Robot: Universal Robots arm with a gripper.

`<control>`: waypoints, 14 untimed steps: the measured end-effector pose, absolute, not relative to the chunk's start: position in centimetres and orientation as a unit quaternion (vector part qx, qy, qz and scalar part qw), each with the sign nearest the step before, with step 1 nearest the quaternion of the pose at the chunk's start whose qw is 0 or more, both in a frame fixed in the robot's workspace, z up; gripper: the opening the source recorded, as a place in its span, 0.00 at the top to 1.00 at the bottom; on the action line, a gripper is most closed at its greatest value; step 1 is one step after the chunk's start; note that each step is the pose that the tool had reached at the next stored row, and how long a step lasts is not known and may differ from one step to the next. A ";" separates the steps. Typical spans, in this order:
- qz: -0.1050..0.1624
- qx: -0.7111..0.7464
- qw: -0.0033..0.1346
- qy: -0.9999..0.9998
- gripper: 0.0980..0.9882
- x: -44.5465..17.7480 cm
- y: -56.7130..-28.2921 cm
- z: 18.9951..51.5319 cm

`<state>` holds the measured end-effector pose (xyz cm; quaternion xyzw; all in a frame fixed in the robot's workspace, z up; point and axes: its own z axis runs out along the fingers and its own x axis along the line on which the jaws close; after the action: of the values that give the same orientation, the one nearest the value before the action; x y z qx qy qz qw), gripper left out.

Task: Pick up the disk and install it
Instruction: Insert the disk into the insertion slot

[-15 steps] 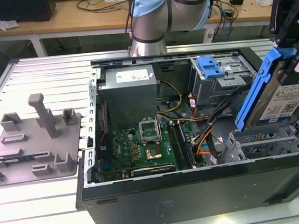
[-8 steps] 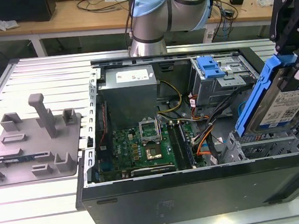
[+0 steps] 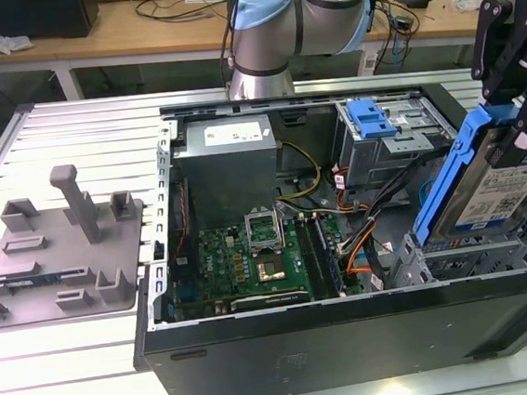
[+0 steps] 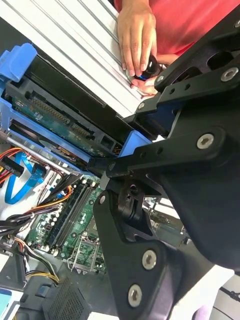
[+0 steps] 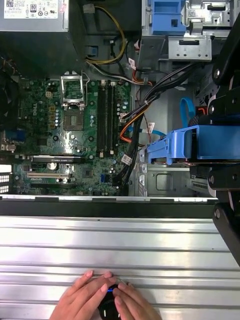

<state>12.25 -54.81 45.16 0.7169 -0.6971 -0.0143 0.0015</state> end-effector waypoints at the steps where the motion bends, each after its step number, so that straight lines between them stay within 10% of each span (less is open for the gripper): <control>1: -0.014 0.717 0.002 -0.697 0.70 12.3 -54.8 45.1; 14: -0.014 0.718 0.002 -0.696 0.70 12.3 -54.8 43.6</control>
<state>12.31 -54.81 43.63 0.7178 -0.6961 -0.0144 0.0015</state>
